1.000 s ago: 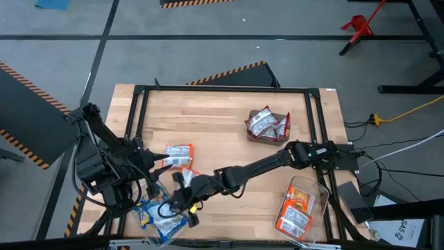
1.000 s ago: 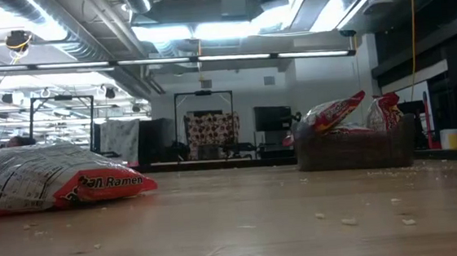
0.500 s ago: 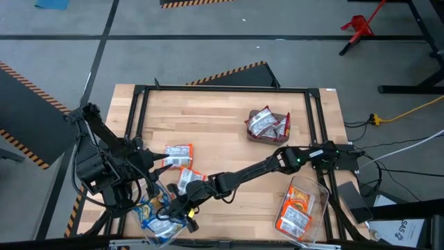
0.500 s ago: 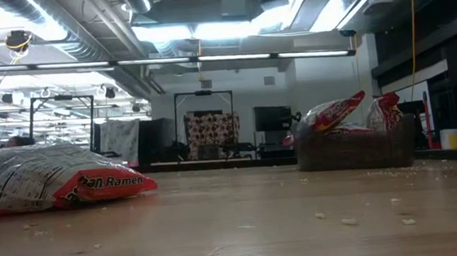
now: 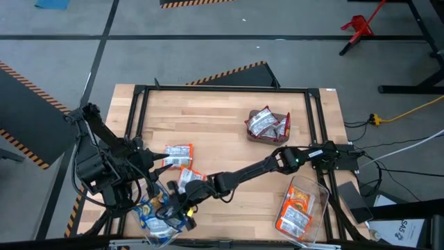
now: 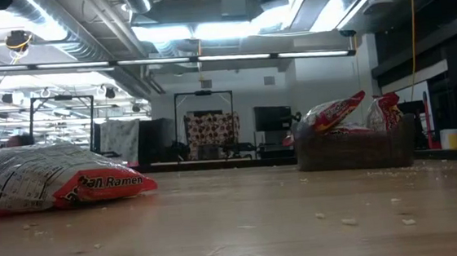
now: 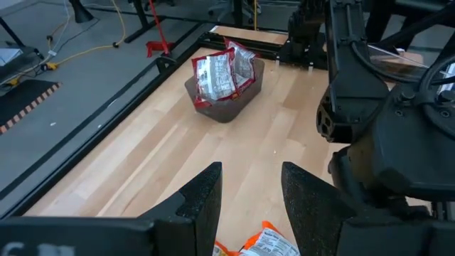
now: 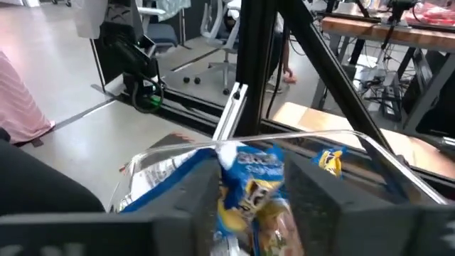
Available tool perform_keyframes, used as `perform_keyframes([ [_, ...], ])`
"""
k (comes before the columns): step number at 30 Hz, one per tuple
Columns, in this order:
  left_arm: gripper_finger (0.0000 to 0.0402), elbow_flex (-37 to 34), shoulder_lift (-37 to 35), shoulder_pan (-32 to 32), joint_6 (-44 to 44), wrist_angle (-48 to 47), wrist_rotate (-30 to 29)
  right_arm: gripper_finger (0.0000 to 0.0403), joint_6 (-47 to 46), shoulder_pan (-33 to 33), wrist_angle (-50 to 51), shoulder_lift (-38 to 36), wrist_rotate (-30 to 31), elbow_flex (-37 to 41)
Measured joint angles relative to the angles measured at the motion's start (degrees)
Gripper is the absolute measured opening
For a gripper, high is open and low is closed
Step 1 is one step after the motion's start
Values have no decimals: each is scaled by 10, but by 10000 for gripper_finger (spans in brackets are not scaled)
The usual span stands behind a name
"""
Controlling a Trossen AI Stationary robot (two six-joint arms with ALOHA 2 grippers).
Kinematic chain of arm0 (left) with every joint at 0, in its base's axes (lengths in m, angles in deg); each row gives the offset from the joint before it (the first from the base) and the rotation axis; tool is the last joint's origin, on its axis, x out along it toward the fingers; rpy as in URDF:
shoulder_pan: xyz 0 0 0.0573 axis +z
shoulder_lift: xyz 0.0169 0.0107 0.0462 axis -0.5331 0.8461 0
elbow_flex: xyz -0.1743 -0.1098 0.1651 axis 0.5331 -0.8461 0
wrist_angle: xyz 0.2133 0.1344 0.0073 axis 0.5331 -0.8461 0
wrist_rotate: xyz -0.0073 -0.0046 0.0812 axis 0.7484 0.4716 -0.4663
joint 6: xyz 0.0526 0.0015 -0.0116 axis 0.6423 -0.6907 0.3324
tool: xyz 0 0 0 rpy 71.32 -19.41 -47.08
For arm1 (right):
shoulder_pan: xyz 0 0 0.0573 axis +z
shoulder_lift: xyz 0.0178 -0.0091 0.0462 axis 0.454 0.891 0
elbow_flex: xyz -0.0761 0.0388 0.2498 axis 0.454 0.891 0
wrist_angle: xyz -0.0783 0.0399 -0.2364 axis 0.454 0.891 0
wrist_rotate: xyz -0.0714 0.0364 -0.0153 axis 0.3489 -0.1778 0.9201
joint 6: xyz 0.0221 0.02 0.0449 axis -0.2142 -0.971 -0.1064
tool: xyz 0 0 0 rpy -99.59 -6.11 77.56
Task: Sort Maruchan noodles
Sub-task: Put the blue noodle pack into the left transparent bin
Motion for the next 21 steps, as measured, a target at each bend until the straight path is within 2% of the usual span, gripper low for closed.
perform_keyframes([
  [2, 141, 0, 0, 0, 0, 0, 0, 166, 16, -4, 24, -4, 8, 0],
  [5, 141, 0, 0, 0, 0, 0, 8, 190, 87, -7, 68, -20, 56, 1],
  [8, 141, 0, 0, 0, 0, 0, 17, 199, 167, -7, 101, -54, 103, 1],
  [10, 141, 0, 0, 0, 0, 0, 20, 198, 188, -7, 112, -75, 108, 0],
  [16, 141, 0, 0, 0, 0, -10, 17, 183, 149, 8, 98, -91, -3, 0],
  [21, 141, 0, 0, 0, -2, -9, 17, 170, 148, 25, 50, -50, -17, 0],
])
